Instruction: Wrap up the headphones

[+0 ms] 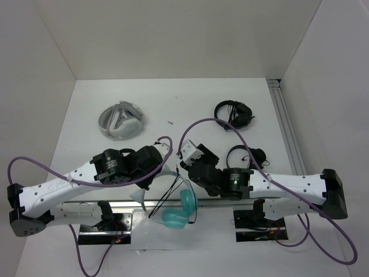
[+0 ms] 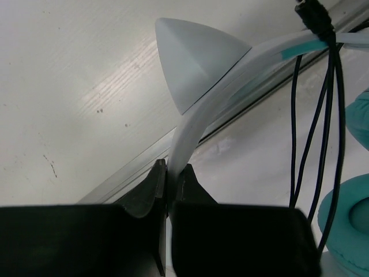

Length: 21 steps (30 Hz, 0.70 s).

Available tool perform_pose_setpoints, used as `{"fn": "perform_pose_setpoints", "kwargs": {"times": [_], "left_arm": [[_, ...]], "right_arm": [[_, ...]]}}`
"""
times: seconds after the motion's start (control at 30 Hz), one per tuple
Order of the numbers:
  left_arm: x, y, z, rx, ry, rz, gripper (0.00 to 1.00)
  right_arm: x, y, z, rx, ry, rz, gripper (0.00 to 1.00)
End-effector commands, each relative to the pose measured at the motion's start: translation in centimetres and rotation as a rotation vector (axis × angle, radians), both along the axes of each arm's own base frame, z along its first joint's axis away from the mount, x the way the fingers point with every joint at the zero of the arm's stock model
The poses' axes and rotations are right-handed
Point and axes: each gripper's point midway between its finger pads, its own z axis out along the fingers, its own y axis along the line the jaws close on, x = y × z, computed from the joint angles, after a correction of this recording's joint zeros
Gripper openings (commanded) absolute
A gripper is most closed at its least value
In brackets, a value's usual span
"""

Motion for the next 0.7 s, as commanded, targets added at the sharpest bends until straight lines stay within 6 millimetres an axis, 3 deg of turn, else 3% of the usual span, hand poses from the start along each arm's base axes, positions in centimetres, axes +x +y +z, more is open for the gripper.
{"fn": "perform_pose_setpoints", "kwargs": {"times": [0.0, 0.1, 0.27, 0.33, 0.4, 0.53, 0.57, 0.6, 0.67], "left_arm": [[-1.3, -0.9, 1.9, -0.084, 0.032, -0.048, 0.00], [-1.2, -1.1, 2.0, -0.092, 0.027, -0.048, 0.00], [-0.4, -0.8, 1.9, -0.064, 0.005, 0.013, 0.00], [0.4, -0.1, 2.1, -0.030, -0.028, 0.061, 0.00], [1.3, -0.4, 2.4, -0.022, -0.051, 0.114, 0.00], [4.9, -1.0, 2.2, -0.017, -0.127, 0.251, 0.00], [6.2, -1.3, 2.1, -0.030, -0.142, 0.287, 0.00], [8.6, -1.7, 2.5, -0.086, -0.173, 0.356, 0.00], [11.2, -2.6, 1.0, -0.106, -0.174, 0.408, 0.00]], "right_arm": [[1.2, -1.9, 2.4, 0.070, -0.064, -0.105, 0.61], [1.6, -2.2, 2.1, 0.077, -0.046, -0.103, 0.72], [2.2, -2.6, 2.6, 0.143, -0.031, -0.128, 0.74], [2.2, -2.7, 3.7, 0.202, -0.029, -0.149, 0.75], [2.1, -3.1, 4.5, 0.245, -0.027, -0.170, 0.96], [2.2, -5.2, 6.6, 0.385, -0.037, -0.322, 1.00], [2.0, -5.8, 6.2, 0.419, -0.014, -0.366, 1.00], [1.9, -6.2, 6.6, 0.448, -0.011, -0.386, 1.00], [1.4, -6.1, 6.8, 0.478, 0.010, -0.390, 1.00]]}}
